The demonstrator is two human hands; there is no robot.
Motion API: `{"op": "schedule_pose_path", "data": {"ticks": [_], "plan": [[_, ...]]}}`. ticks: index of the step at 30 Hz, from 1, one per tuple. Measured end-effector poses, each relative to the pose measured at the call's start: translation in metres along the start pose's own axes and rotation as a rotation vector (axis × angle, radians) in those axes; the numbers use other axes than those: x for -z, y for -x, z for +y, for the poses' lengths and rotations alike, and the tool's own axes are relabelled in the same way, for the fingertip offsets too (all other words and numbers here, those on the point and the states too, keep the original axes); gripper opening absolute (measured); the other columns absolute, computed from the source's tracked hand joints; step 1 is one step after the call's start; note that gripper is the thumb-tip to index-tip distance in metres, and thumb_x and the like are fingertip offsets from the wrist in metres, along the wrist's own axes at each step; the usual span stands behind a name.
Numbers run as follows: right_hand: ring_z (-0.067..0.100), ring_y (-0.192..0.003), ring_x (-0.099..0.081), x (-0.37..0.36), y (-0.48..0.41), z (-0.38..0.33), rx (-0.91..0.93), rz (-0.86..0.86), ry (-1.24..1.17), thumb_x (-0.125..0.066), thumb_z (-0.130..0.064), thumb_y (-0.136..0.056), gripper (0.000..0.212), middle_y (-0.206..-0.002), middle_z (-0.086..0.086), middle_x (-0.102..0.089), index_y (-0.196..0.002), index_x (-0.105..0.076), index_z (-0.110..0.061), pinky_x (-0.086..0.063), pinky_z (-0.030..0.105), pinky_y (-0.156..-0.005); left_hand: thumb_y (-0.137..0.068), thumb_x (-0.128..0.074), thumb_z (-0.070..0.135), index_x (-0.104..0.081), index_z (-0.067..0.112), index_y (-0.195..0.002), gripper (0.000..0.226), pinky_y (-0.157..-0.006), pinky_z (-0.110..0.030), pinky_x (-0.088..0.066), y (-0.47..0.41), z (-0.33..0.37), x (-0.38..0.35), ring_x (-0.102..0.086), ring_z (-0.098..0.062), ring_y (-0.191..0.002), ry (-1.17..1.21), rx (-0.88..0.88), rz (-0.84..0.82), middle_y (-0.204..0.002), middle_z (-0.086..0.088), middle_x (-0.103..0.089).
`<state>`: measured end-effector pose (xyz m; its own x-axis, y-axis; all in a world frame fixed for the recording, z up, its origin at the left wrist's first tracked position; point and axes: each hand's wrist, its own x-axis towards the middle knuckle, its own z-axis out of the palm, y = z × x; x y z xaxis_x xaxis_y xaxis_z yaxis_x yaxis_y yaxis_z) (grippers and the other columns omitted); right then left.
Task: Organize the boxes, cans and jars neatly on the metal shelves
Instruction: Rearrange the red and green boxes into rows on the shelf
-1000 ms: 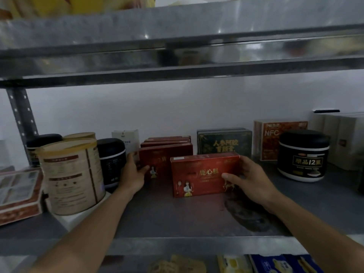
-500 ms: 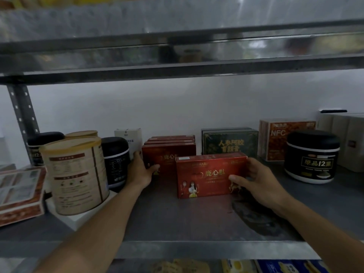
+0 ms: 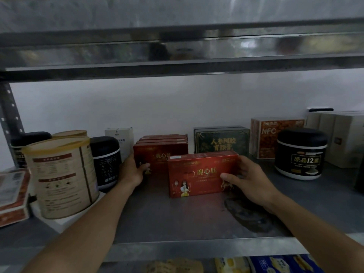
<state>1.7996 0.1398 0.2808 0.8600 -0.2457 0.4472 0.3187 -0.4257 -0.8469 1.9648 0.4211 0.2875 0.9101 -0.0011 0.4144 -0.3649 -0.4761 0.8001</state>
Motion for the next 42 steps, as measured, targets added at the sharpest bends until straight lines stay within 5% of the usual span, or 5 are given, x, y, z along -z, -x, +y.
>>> {"op": "schedule_pose_path", "data": {"ticks": [12,21,27,37,42], "plan": [[0.004,-0.109,-0.061,-0.002,0.0,-0.005,-0.028,-0.009,0.013,-0.079,-0.022,-0.077,0.058,-0.116,-0.011,-0.065,-0.129,-0.054,-0.02,-0.05,0.023,-0.093,-0.096,-0.056,0.033,-0.055,0.012,-0.126,0.036,-0.094,-0.038,-0.047,0.011,0.003,0.016,-0.058,-0.025,-0.111,0.025,0.115,-0.028,-0.126,-0.008,-0.061],[0.014,-0.11,-0.062,-0.05,-0.013,-0.019,-0.061,0.018,0.05,-0.081,-0.026,-0.077,0.057,-0.118,-0.003,-0.066,-0.128,-0.056,-0.017,-0.052,0.039,-0.098,-0.082,-0.065,0.049,-0.043,0.04,-0.127,0.051,-0.093,-0.024,-0.036,0.063,0.037,0.035,-0.049,-0.006,-0.12,0.368,0.059,-0.21,-0.113,0.024,-0.052],[0.008,-0.099,-0.06,-0.089,-0.029,-0.031,-0.041,0.05,0.16,-0.077,-0.029,-0.082,0.05,-0.115,0.0,-0.067,-0.125,-0.06,-0.013,-0.046,0.019,-0.088,-0.075,-0.081,0.035,-0.024,0.019,-0.149,0.094,-0.093,-0.024,-0.03,0.06,0.03,0.03,-0.037,-0.006,-0.111,0.248,0.087,-0.129,-0.136,0.004,-0.045],[0.019,-0.113,-0.06,-0.118,-0.051,-0.021,0.001,-0.036,0.303,-0.068,-0.029,-0.09,0.053,-0.124,0.0,-0.064,-0.138,-0.048,-0.021,-0.042,0.018,-0.088,-0.077,-0.081,0.018,-0.035,0.019,-0.142,0.08,-0.106,-0.039,-0.041,0.026,-0.001,0.015,-0.052,-0.019,-0.123,0.162,0.048,-0.103,-0.134,0.0,-0.055],[0.025,-0.116,-0.058,-0.12,-0.058,-0.017,-0.028,-0.096,0.393,-0.063,-0.021,-0.093,0.056,-0.128,0.005,-0.062,-0.143,-0.037,-0.021,-0.045,0.027,-0.092,-0.081,-0.076,0.017,-0.039,0.014,-0.133,0.064,-0.095,-0.03,-0.039,0.019,-0.004,0.01,-0.051,-0.022,-0.121,0.111,0.058,-0.064,-0.133,-0.005,-0.054]]}}
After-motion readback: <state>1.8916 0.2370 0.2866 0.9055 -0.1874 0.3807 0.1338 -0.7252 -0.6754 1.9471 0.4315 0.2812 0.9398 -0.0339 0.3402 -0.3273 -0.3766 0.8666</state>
